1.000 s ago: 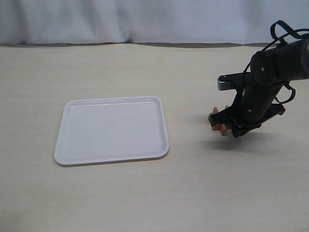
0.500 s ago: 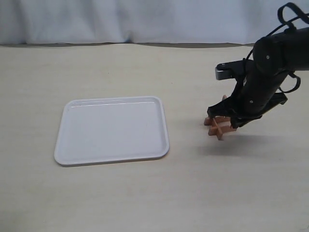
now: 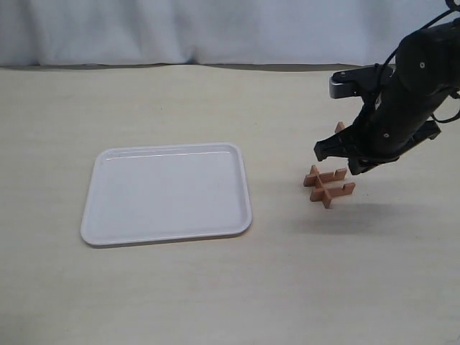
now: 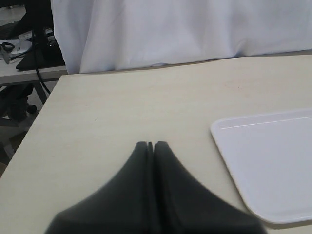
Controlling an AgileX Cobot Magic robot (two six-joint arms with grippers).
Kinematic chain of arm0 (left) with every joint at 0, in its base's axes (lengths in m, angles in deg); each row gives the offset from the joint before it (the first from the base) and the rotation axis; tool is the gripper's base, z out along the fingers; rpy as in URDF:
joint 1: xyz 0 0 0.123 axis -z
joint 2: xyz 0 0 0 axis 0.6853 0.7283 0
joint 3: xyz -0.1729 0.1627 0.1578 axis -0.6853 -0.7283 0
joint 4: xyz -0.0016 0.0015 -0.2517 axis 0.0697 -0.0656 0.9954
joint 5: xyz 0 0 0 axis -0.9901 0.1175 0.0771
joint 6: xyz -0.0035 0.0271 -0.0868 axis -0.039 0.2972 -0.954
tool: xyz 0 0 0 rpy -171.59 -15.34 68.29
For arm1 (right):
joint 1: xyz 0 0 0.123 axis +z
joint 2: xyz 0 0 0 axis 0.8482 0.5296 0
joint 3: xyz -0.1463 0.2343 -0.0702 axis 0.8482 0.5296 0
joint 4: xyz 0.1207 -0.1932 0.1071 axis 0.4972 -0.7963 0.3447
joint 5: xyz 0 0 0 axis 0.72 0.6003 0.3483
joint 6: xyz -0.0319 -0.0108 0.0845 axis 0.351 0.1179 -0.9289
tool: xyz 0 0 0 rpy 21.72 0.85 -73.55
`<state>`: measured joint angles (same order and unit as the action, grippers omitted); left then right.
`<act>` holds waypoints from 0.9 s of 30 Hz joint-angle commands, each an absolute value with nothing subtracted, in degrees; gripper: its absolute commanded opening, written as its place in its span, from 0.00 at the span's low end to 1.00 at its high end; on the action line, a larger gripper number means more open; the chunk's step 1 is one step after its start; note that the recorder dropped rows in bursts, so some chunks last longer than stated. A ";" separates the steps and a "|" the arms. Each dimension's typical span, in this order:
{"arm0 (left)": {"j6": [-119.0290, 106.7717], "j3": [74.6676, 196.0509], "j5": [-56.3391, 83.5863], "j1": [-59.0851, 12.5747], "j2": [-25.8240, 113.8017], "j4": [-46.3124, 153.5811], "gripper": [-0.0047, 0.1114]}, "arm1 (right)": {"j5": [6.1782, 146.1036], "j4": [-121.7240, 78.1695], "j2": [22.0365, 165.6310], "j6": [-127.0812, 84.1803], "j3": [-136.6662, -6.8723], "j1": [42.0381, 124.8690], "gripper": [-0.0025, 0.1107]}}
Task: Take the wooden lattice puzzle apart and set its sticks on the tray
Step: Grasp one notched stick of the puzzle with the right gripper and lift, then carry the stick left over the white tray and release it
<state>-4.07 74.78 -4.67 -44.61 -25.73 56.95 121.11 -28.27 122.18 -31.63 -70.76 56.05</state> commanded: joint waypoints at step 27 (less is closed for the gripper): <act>-4.02 74.67 -4.07 -44.50 -25.82 57.17 0.04 | 123.44 50.21 128.85 33.42 -70.66 56.62 0.06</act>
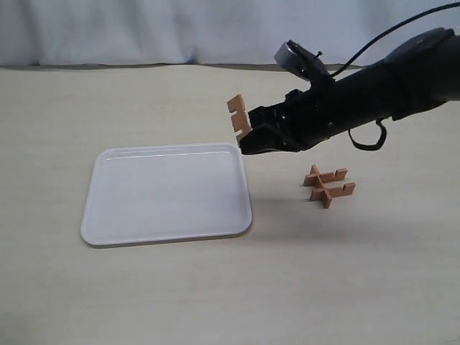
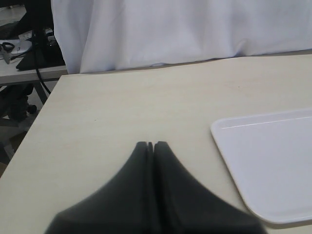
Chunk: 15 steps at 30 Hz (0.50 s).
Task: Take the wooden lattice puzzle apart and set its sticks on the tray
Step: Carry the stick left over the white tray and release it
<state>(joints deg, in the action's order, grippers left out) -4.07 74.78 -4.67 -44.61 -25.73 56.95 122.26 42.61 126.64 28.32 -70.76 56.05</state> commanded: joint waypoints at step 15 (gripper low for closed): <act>-4.02 74.67 -4.07 -44.50 -25.82 57.06 0.04 | 99.42 48.59 135.72 41.85 -77.94 73.91 0.06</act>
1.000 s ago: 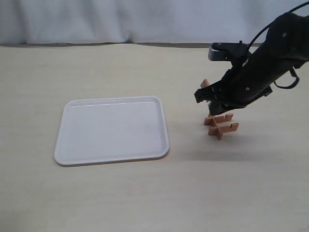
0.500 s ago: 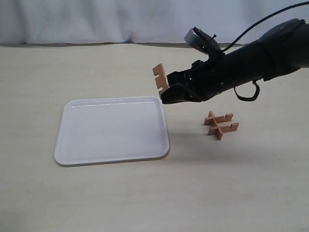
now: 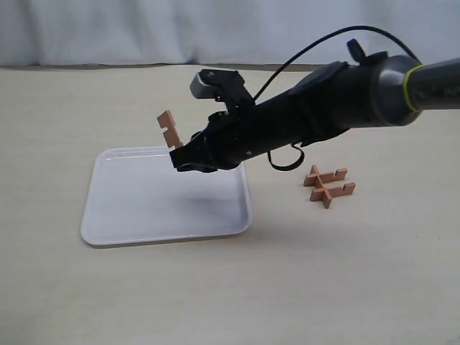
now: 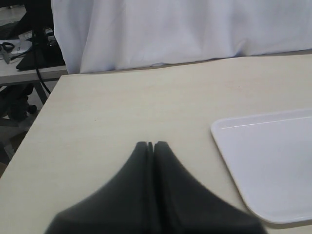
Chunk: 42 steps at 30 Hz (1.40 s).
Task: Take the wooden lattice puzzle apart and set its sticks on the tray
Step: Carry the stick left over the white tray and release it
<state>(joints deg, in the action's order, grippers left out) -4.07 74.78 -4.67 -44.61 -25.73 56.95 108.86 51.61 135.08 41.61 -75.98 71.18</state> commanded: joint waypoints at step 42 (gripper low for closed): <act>-4.02 74.67 -4.07 -44.50 -25.82 57.16 0.04 | 102.67 36.71 137.18 29.87 -78.11 75.50 0.58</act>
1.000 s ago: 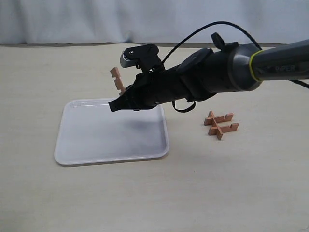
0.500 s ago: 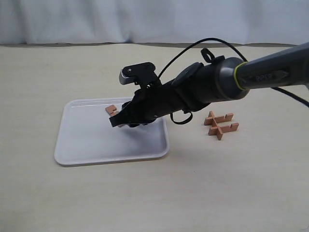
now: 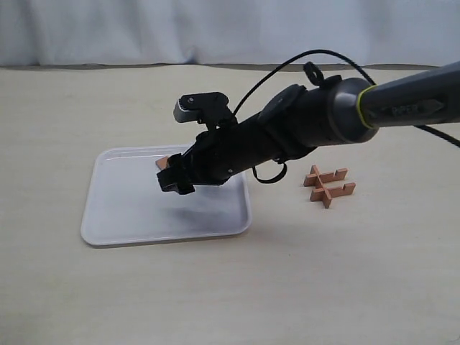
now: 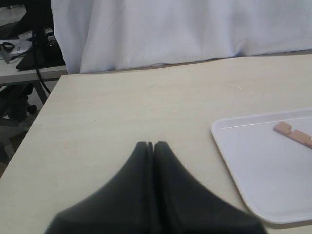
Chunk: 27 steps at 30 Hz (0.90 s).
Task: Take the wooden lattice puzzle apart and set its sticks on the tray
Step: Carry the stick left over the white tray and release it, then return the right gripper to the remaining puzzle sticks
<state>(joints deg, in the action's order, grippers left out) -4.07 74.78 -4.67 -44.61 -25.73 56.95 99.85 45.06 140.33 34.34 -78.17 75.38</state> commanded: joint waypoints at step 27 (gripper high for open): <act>-4.02 74.67 -4.07 -44.50 -25.82 57.16 0.04 | 135.10 -22.88 110.52 -16.87 -73.69 60.04 0.06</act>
